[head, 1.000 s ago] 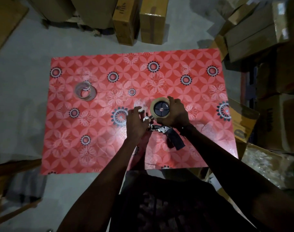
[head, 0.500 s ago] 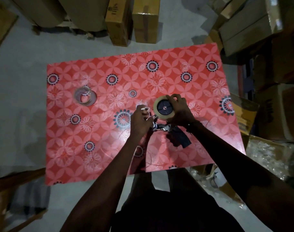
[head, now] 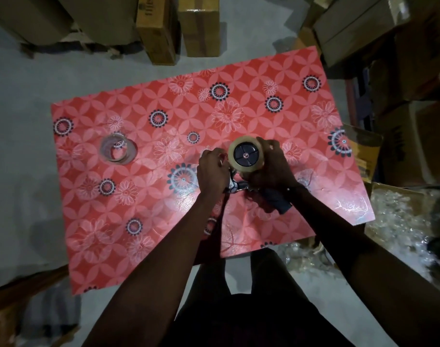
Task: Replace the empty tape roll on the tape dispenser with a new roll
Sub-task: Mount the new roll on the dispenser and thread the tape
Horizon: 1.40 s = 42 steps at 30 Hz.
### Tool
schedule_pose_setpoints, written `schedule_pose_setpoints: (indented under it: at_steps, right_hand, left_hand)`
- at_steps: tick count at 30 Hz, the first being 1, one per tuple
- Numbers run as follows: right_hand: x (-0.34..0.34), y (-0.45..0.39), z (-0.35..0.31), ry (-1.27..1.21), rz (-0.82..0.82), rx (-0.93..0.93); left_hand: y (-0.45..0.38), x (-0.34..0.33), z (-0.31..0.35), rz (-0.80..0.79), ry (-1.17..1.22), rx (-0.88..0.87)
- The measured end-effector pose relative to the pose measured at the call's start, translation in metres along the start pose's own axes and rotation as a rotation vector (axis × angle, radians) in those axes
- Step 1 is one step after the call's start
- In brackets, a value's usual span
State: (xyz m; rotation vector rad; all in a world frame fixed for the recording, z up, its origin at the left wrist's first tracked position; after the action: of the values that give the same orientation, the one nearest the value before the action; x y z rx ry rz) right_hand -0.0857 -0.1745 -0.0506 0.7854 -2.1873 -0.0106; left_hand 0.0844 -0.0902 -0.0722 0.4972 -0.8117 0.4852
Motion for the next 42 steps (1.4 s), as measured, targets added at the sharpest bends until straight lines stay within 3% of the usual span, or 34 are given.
schedule_pose_setpoints:
  at_steps: [7, 11, 15, 21, 32, 42]
  right_hand:
    - [-0.006, 0.045, 0.021, -0.14, 0.11, -0.1]
    - [-0.005, 0.055, 0.018, -0.181, 0.205, -0.127]
    - [-0.017, 0.067, 0.015, -0.154, 0.182, -0.071]
    - [-0.019, 0.072, 0.01, -0.148, 0.177, -0.006]
    - [-0.024, 0.072, 0.015, -0.133, 0.145, 0.074]
    - [-0.026, 0.069, 0.015, -0.119, 0.168, 0.085]
  left_hand:
    - [-0.013, -0.003, -0.002, -0.009, 0.145, -0.062]
    - [-0.022, -0.011, 0.006, -0.13, 0.285, -0.1]
    - [-0.012, -0.005, 0.015, -0.181, 0.322, -0.203]
    - [0.051, 0.014, 0.006, -0.049, 0.092, -0.331]
    - [0.073, 0.002, 0.0, 0.036, -0.246, -0.305]
    - [0.062, -0.003, 0.014, -0.001, -0.055, -0.31]
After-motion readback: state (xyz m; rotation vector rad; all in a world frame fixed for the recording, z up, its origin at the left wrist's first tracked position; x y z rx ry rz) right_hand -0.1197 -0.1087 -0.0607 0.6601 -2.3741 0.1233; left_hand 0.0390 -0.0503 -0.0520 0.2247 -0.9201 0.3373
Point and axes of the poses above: each hand's wrist, its own y-axis away from the middle knuckle, its own x-axis out of the back of the hand, z = x × y, the point moved 10 cm from there along -y, towards the middle knuckle, and after that the axes turned 4 degrees about -y, right-handed, at the moved point
